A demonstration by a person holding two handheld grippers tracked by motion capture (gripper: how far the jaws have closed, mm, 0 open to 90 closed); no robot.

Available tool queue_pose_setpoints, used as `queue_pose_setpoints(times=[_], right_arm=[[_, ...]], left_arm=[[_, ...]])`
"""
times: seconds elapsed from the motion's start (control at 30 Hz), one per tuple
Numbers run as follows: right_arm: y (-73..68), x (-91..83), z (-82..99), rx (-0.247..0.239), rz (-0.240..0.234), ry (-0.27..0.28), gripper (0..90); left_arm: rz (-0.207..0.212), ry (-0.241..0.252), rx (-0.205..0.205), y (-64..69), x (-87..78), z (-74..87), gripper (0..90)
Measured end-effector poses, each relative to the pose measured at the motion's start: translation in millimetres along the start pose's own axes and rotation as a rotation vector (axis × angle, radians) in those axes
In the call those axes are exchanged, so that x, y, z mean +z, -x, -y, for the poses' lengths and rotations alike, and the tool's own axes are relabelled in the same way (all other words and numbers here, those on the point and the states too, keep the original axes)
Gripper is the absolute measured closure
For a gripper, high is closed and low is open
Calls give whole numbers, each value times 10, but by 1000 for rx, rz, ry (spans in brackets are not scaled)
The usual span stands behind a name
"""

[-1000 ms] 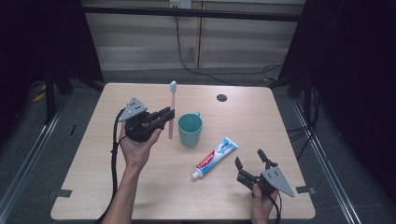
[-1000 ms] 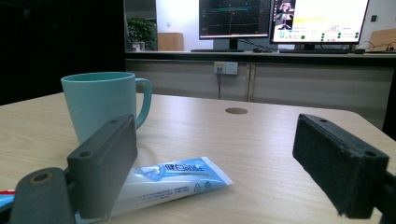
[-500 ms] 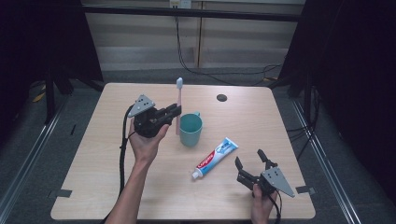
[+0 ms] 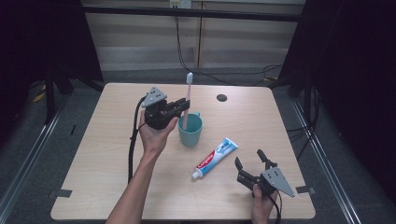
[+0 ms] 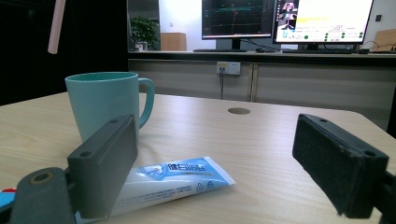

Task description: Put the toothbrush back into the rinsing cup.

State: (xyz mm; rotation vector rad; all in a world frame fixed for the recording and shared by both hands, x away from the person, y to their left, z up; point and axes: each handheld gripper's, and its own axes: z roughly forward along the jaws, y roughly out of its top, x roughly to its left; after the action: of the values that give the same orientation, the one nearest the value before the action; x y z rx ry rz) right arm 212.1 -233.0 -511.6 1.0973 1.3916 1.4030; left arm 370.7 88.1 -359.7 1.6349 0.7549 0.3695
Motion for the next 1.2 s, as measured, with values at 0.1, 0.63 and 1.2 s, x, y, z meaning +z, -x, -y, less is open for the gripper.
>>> queue_pose_setpoints(times=[0.1, 0.63, 1.2], right_arm=[[0, -2, 0, 1, -1, -3, 134], [4, 0, 0, -2, -4, -2, 133], [4, -1, -1, -2, -3, -1, 133]], left_arm=[[4, 1, -17, -58, 28, -8, 790], [-4, -14, -68, -257, 185, 41, 790], [-4, -53, -49, -221, 264, 301, 788]])
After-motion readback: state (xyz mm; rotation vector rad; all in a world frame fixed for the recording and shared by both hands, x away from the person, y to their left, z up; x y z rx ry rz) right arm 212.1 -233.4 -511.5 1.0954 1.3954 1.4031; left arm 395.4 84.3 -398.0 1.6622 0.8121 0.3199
